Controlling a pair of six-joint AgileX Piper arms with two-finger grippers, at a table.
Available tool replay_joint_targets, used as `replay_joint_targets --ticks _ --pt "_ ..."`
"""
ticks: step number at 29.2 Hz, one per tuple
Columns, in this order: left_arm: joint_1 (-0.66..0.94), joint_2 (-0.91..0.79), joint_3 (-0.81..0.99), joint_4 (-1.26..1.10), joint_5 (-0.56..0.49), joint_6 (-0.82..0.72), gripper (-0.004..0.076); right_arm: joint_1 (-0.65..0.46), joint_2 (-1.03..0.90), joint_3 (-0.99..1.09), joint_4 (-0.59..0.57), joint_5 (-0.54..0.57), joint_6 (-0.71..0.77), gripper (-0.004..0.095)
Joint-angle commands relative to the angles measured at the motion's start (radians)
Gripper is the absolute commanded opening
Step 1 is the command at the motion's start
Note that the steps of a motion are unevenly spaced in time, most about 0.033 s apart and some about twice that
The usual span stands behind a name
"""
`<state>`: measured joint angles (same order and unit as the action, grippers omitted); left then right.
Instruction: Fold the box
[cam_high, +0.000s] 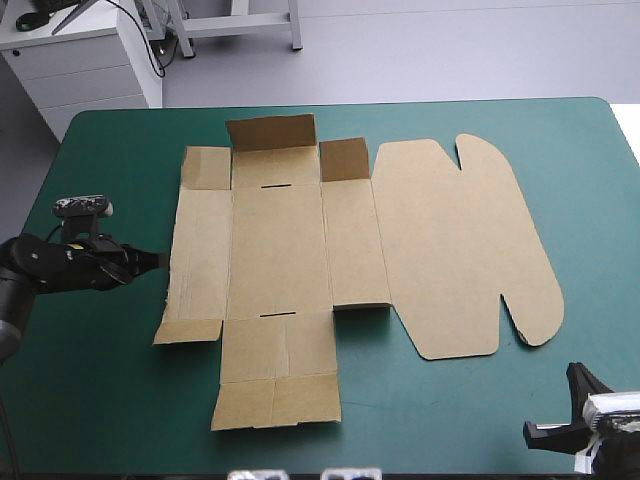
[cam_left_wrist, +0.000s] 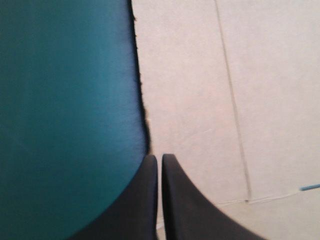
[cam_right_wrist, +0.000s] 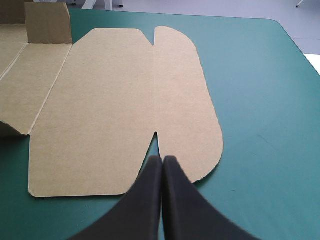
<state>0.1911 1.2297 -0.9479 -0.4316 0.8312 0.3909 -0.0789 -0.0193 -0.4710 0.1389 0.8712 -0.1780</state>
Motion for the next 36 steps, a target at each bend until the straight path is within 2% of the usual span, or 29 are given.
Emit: replay_joint_targets --ticks 1,4,12,15,18,20,23,25,36 --pt "0.168 0.11 -0.064 -0.397 0.143 0.219 0.0018 -0.002 -0.015 -0.019 0.005 -0.081 0.0 -0.0019" --pt "0.208 0.177 -0.079 -0.392 0.172 0.217 0.0015 -0.002 -0.015 -0.019 0.005 -0.082 0.0 -0.0019" --pt "0.196 0.298 -0.09 -0.369 0.165 0.219 0.0015 -0.002 -0.015 -0.019 0.005 -0.083 0.0 -0.0019" --pt "0.184 0.311 -0.098 -0.344 0.157 0.251 0.0065 -0.002 -0.015 -0.019 0.005 -0.083 0.0 -0.0019" --pt "0.184 0.311 -0.1 -0.364 0.155 0.255 0.0203 -0.002 -0.015 -0.017 0.005 -0.083 0.0 -0.0019" --pt "0.184 0.311 -0.1 -0.367 0.15 0.255 0.0355 -0.002 -0.015 -0.017 0.005 -0.083 0.0 -0.0019" --pt "0.184 0.311 -0.098 -0.355 0.122 0.244 0.0542 -0.002 -0.015 -0.017 0.005 -0.083 0.0 -0.0019" --pt "0.184 0.312 -0.098 -0.354 0.122 0.243 0.0597 -0.002 -0.015 -0.017 0.005 -0.083 0.0 -0.0019" --pt "0.076 0.391 -0.098 -0.323 0.153 0.24 0.0584 -0.002 -0.015 -0.017 0.005 -0.083 0.0 -0.0019"
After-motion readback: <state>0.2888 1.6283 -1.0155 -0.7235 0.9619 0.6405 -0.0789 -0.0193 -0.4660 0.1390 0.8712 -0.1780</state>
